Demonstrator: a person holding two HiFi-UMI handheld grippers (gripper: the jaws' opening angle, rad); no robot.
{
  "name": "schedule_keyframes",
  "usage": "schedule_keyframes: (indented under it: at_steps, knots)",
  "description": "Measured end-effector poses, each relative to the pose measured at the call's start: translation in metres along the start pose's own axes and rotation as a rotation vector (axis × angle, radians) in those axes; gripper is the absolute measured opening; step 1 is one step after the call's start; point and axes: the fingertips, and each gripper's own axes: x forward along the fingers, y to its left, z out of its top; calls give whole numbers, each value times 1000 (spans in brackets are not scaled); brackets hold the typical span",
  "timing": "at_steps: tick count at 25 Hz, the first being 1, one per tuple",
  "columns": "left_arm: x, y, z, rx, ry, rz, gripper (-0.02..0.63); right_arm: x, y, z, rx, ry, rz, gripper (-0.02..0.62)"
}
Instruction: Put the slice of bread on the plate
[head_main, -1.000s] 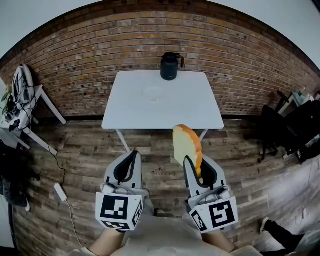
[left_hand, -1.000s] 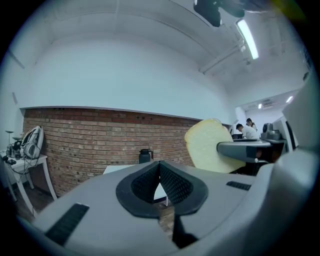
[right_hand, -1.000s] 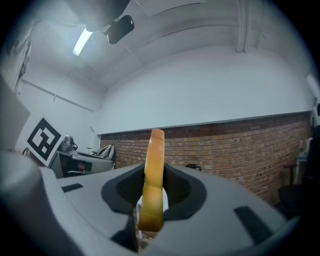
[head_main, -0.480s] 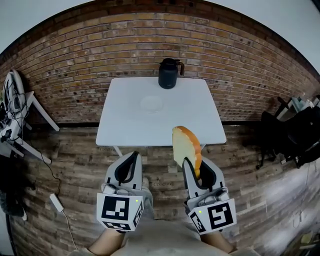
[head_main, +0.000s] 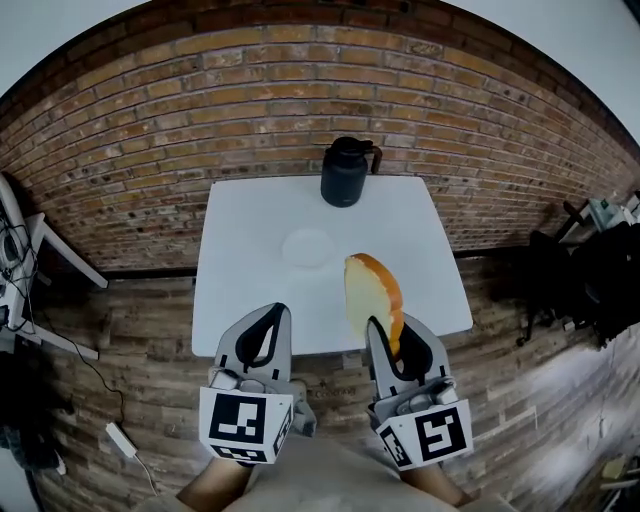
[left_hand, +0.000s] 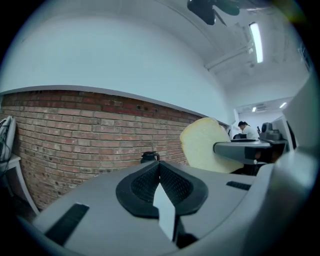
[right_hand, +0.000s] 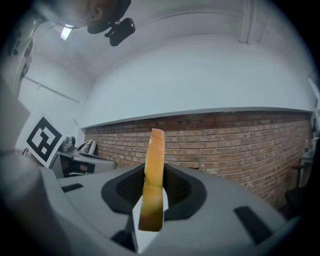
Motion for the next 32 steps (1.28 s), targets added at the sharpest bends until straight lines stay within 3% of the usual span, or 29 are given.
schedule_keyframes:
  at_steps: [10, 17, 32]
  knots:
    - [85, 67, 7, -12, 32, -59, 11, 101, -10, -8, 15, 54, -42, 94]
    - [104, 75, -3, -40, 41, -105, 11, 122, -12, -23, 0, 123, -31, 94]
    - [128, 80, -27, -52, 87, -58, 11, 149, -34, -58, 5, 203, 42, 94]
